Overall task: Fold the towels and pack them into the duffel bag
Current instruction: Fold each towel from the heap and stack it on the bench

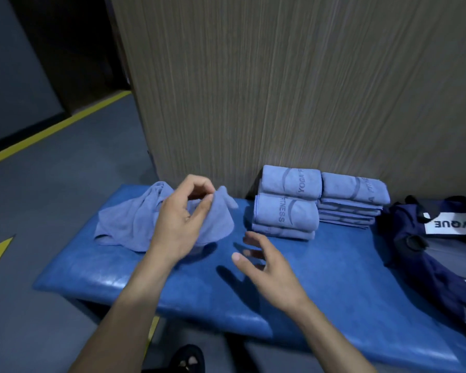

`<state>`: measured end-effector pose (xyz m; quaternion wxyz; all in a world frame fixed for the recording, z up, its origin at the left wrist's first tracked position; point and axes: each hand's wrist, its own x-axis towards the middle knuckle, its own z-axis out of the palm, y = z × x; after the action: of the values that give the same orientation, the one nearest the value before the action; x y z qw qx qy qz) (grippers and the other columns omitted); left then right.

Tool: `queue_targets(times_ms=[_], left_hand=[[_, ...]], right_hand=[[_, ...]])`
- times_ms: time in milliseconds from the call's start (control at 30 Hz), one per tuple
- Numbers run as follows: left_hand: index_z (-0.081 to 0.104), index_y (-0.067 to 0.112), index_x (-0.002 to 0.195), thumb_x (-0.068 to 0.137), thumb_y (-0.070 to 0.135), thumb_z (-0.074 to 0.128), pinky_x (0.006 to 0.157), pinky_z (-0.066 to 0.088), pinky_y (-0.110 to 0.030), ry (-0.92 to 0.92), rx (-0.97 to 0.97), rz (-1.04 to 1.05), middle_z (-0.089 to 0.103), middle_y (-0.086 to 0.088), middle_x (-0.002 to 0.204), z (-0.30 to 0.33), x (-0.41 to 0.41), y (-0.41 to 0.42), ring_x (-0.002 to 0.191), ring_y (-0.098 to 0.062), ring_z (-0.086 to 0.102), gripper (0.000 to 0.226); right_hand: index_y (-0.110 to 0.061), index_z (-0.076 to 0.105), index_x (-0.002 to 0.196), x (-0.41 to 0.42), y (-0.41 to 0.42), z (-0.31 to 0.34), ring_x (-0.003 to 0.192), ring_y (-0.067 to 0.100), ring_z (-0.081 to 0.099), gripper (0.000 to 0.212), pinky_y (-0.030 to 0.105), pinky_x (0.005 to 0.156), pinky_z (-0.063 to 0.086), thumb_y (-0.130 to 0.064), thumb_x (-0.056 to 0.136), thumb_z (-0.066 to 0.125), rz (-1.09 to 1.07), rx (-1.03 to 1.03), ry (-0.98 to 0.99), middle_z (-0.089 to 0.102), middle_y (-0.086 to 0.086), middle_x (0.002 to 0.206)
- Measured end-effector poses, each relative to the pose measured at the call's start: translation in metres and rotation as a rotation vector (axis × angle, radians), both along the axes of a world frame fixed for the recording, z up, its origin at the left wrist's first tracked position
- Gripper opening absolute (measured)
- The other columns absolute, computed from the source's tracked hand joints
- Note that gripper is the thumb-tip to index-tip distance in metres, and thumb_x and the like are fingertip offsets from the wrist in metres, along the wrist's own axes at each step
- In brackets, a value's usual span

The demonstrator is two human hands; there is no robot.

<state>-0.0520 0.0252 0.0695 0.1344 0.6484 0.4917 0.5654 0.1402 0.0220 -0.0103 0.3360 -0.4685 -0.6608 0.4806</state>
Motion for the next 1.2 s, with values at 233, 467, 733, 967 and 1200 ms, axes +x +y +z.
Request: queue_targets(times_ms=[233, 467, 733, 967, 1200], left_hand=[[0.056, 0.028, 0.093, 0.088, 0.007, 0.069, 0.057, 0.043, -0.02, -0.679, -0.183, -0.387, 0.054, -0.005, 0.08, 0.019, 0.021, -0.036, 0.065, -0.011, 0.049, 0.025], [0.057, 0.025, 0.064, 0.106, 0.012, 0.034, 0.044, 0.044, -0.012, -0.946, -0.398, -0.348, 0.052, 0.012, 0.05, 0.04, 0.042, -0.044, 0.042, -0.001, 0.051, 0.05], [0.058, 0.015, 0.101, 0.101, 0.011, 0.051, 0.067, 0.052, -0.032, -0.722, -0.61, -0.096, 0.066, -0.006, 0.082, 0.013, 0.036, -0.026, 0.075, -0.02, 0.062, 0.009], [0.062, 0.028, 0.115, 0.093, 0.029, 0.071, 0.084, 0.049, -0.024, 0.012, -0.51, -0.231, 0.066, 0.014, 0.109, -0.013, 0.045, -0.02, 0.095, 0.007, 0.061, 0.023], [0.063, 0.033, 0.105, 0.09, 0.032, 0.069, 0.087, 0.054, -0.034, 0.414, -0.625, -0.361, 0.071, 0.017, 0.104, -0.038, 0.081, -0.02, 0.095, -0.004, 0.065, 0.016]], right_hand=[[-0.013, 0.058, 0.11, 0.0, -0.021, 0.016, 0.08, 0.011, 0.07, 0.029, 0.046, 0.082, 0.058, -0.03, 0.088, 0.067, -0.046, -0.435, 0.588, 0.073, 0.0, 0.091], [-0.029, 0.047, 0.134, 0.029, -0.006, 0.018, 0.077, -0.003, 0.064, 0.071, 0.017, 0.066, 0.052, -0.013, 0.075, 0.084, -0.392, -0.136, 0.44, 0.062, -0.006, 0.115], [-0.01, 0.072, 0.095, 0.05, -0.007, 0.057, 0.09, 0.02, 0.068, 0.017, 0.031, 0.08, 0.055, -0.015, 0.099, 0.056, -0.288, -0.252, 0.759, 0.074, 0.01, 0.099], [0.001, 0.05, 0.068, 0.061, -0.005, 0.065, 0.067, 0.018, 0.04, 0.028, 0.033, 0.061, 0.034, -0.017, 0.086, 0.064, -0.3, -0.037, 0.439, 0.045, 0.008, 0.068], [0.007, 0.058, 0.077, 0.059, -0.004, 0.073, 0.07, 0.021, 0.051, 0.022, 0.03, 0.06, 0.043, -0.011, 0.085, 0.066, -0.211, -0.086, 0.595, 0.055, 0.013, 0.074]])
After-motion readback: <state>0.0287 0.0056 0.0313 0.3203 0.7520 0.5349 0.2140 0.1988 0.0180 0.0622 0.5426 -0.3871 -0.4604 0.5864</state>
